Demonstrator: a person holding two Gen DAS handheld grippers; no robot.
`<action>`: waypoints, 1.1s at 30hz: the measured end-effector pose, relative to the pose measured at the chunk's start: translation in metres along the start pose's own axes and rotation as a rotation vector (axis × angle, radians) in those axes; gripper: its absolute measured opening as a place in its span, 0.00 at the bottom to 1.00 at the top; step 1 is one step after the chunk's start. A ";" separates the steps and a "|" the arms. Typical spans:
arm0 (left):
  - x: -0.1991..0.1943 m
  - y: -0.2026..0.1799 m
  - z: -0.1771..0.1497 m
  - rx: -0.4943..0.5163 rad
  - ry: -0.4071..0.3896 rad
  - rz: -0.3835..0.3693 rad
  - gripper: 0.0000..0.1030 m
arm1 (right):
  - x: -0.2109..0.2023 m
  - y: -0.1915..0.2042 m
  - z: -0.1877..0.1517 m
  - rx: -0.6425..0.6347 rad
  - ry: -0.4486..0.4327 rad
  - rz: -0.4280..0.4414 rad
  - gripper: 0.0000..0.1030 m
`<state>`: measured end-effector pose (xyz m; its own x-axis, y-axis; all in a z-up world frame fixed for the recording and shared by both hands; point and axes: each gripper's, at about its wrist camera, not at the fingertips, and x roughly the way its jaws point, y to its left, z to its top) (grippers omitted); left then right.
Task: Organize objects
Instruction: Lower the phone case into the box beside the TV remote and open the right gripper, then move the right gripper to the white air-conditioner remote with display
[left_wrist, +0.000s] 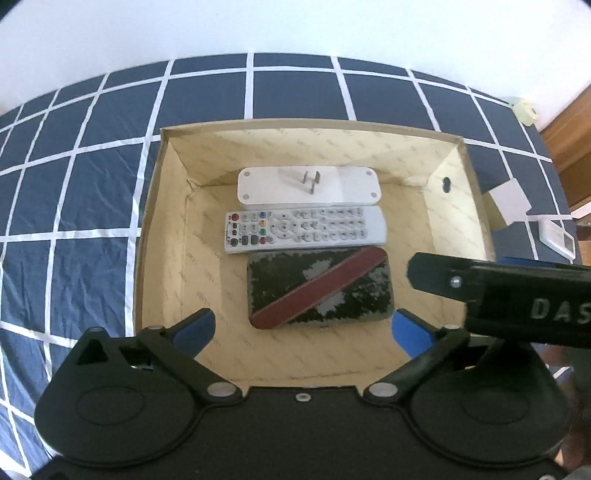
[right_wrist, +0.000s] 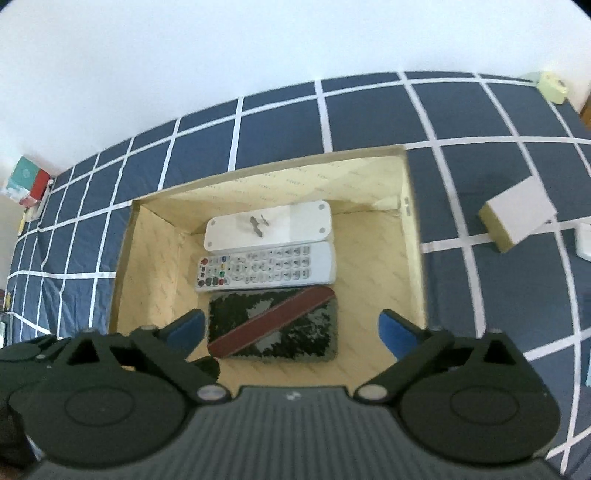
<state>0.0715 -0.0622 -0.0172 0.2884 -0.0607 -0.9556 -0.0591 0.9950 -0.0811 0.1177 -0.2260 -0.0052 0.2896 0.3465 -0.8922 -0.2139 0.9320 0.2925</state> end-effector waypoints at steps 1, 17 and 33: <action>-0.003 -0.003 -0.003 0.004 -0.002 0.001 1.00 | -0.005 -0.003 -0.003 0.002 -0.006 0.000 1.00; -0.022 -0.104 -0.024 0.123 -0.047 0.007 1.00 | -0.074 -0.095 -0.031 0.099 -0.098 -0.048 1.00; -0.004 -0.253 -0.009 0.151 -0.052 -0.010 1.00 | -0.125 -0.249 -0.015 0.170 -0.122 -0.099 1.00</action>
<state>0.0768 -0.3142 0.0046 0.3374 -0.0702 -0.9387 0.0872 0.9953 -0.0431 0.1208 -0.5027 0.0280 0.4145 0.2533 -0.8741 -0.0216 0.9630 0.2688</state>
